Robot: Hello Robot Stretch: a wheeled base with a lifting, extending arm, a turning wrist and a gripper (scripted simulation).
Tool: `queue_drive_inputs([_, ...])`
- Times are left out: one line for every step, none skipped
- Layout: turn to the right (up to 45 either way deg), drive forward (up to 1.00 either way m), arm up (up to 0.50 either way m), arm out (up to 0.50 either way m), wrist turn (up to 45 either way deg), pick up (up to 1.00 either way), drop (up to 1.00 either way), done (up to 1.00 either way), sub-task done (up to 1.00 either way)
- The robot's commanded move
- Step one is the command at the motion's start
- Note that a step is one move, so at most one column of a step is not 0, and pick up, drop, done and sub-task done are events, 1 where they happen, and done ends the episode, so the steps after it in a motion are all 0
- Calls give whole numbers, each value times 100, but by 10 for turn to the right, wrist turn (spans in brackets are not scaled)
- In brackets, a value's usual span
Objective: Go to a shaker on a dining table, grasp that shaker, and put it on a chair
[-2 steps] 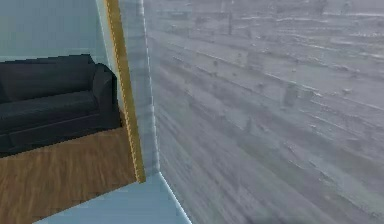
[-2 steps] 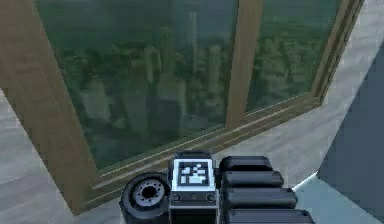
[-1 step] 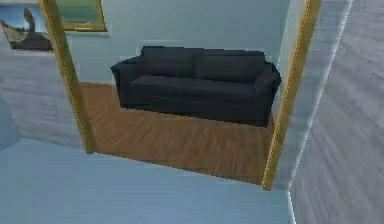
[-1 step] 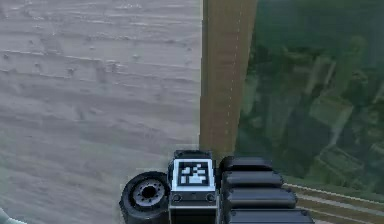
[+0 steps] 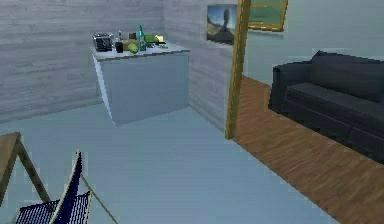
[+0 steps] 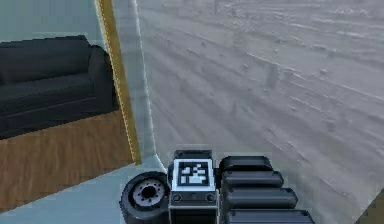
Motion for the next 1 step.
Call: queue_drive_inputs([-30,0,0,0,0,0,0,0,0])
